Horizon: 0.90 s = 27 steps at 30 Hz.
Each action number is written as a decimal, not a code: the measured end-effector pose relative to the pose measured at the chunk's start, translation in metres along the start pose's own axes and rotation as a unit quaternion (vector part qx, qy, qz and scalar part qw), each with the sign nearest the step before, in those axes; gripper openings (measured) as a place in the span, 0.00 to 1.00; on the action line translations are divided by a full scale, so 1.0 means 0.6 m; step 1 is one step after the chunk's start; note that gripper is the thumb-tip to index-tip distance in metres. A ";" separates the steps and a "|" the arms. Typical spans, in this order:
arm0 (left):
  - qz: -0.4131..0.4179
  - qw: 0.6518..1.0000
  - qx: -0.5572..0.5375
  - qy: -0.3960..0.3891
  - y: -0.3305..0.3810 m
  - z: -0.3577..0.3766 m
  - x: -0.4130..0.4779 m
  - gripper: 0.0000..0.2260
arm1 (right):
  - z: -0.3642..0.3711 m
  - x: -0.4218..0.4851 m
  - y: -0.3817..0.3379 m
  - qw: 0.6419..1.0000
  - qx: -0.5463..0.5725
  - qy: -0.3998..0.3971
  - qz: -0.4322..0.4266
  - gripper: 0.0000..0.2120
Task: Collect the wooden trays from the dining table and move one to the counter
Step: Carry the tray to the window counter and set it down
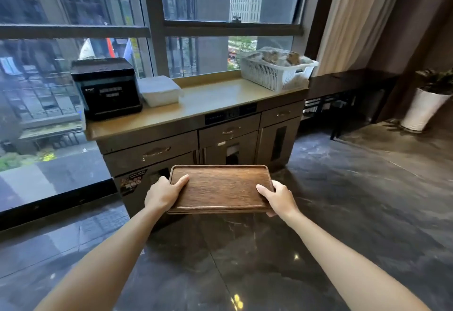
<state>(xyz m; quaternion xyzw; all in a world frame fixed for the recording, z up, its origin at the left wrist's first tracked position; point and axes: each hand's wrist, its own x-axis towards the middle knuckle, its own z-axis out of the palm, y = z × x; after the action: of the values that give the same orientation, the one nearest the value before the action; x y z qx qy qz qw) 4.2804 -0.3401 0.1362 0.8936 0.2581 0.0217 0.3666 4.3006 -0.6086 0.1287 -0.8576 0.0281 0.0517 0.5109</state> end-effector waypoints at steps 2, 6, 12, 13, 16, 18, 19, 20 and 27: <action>-0.008 1.000 0.004 0.000 0.027 0.020 0.077 0.29 | 0.006 0.089 -0.001 1.000 0.003 -0.007 0.005 0.20; -0.018 1.000 -0.002 -0.008 0.069 0.076 0.245 0.31 | 0.027 0.275 -0.001 1.000 0.000 -0.008 0.009 0.21; -0.032 0.999 -0.010 -0.012 0.161 0.120 0.528 0.32 | 0.053 0.590 -0.074 0.999 -0.025 -0.022 -0.004 0.20; -0.032 0.999 -0.012 -0.007 0.180 0.120 0.575 0.31 | 0.056 0.641 -0.092 0.999 -0.025 -0.024 -0.006 0.20; -0.030 0.999 -0.009 0.005 0.234 0.116 0.697 0.32 | 0.068 0.769 -0.130 0.999 -0.018 -0.032 0.001 0.20; -0.033 0.999 -0.001 0.008 0.263 0.120 0.763 0.33 | 0.074 0.844 -0.143 0.999 -0.016 -0.038 0.012 0.19; -0.037 0.999 0.002 0.010 0.275 0.125 0.795 0.33 | 0.076 0.881 -0.148 0.999 -0.018 -0.044 0.016 0.19; -0.040 0.999 0.002 0.011 0.286 0.130 0.823 0.32 | 0.078 0.918 -0.153 0.998 -0.022 -0.048 0.016 0.19; -0.099 0.995 -0.004 0.024 0.353 0.183 1.018 0.29 | 0.107 1.190 -0.182 0.996 -0.045 -0.076 -0.004 0.17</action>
<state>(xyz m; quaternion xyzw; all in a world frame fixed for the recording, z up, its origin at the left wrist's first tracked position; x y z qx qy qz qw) 4.9286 -0.2457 0.1051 0.8615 0.3536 0.0079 0.3642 5.0169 -0.4965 0.1099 -0.8734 -0.0165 0.1163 0.4727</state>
